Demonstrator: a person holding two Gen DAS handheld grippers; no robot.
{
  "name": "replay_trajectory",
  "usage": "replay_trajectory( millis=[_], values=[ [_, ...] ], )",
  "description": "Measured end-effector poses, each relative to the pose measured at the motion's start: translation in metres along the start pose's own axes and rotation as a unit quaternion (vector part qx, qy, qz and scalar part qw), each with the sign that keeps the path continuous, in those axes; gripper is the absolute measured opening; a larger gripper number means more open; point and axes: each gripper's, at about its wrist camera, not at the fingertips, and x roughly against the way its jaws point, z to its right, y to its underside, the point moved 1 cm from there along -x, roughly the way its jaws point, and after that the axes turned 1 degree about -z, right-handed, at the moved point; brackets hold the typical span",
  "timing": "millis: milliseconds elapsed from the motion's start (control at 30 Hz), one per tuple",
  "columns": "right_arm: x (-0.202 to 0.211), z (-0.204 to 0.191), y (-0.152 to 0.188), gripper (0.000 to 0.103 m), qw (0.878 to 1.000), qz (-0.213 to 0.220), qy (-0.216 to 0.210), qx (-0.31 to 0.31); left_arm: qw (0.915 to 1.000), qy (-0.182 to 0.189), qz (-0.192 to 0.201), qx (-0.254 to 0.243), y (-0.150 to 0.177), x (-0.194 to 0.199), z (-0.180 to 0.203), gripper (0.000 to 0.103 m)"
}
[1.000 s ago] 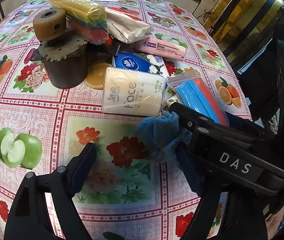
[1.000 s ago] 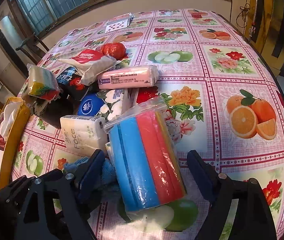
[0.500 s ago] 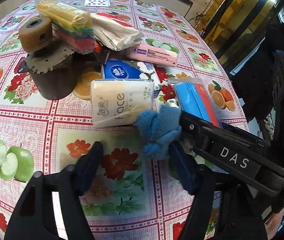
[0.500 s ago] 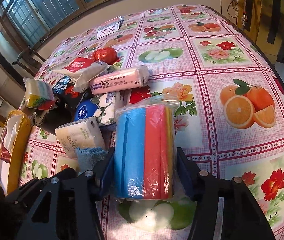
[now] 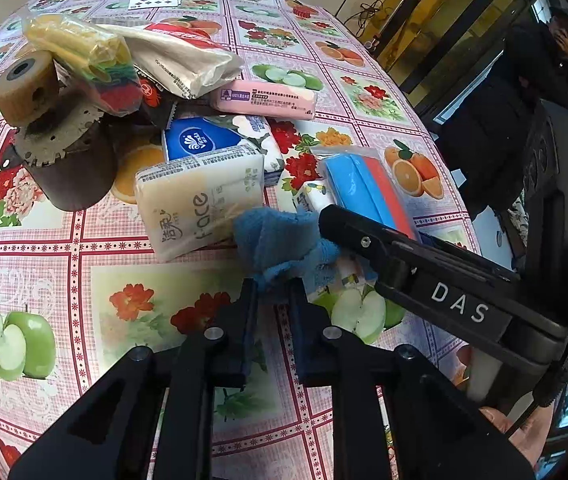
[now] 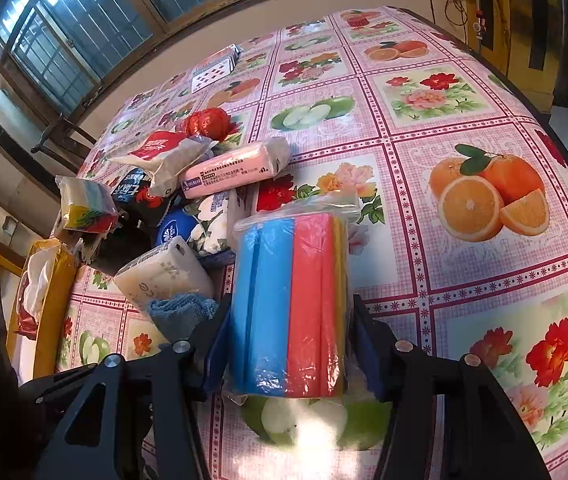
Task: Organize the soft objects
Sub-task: 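Grasp the blue knitted sock with the left tool while the right tool grasps the blue-red sponge pack, then carry the sock and sponge pack into the tray and lower them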
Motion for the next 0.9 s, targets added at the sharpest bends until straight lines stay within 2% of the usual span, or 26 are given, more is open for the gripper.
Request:
replay_trajectory(
  millis=[100,333,400,467,567,633,733,900],
  values=[
    [0.004,0.0,0.0,0.053,1.0,0.005,0.004,0.002,1.0,-0.006,0.006,-0.005,0.0,0.005,-0.002,0.0],
    [0.008,0.002,0.001,0.052,1.0,0.013,-0.001,-0.006,0.9999,0.008,0.012,0.006,0.0,0.007,-0.007,0.0],
    [0.007,0.003,0.001,0.052,1.0,0.01,-0.003,-0.007,0.9994,0.024,0.014,0.022,-0.001,0.011,-0.01,0.012],
    [0.005,0.006,0.0,0.052,1.0,0.009,-0.007,-0.014,0.9989,0.031,0.024,0.023,-0.003,0.014,-0.009,0.069],
    [0.004,0.012,0.0,0.052,1.0,0.008,-0.013,-0.023,0.9985,0.033,0.032,0.03,-0.005,0.017,-0.008,0.072],
    [0.003,0.013,0.0,0.052,1.0,0.007,-0.017,-0.023,0.9994,0.006,0.024,0.025,-0.005,0.014,-0.006,0.073],
    [0.003,0.013,-0.002,0.052,1.0,0.008,-0.018,-0.021,0.9993,0.005,-0.002,0.037,-0.007,0.003,-0.01,0.073],
    [0.003,0.014,-0.003,0.052,1.0,0.009,-0.018,-0.022,0.999,-0.002,0.003,0.045,-0.01,-0.006,-0.013,0.07]
  ],
)
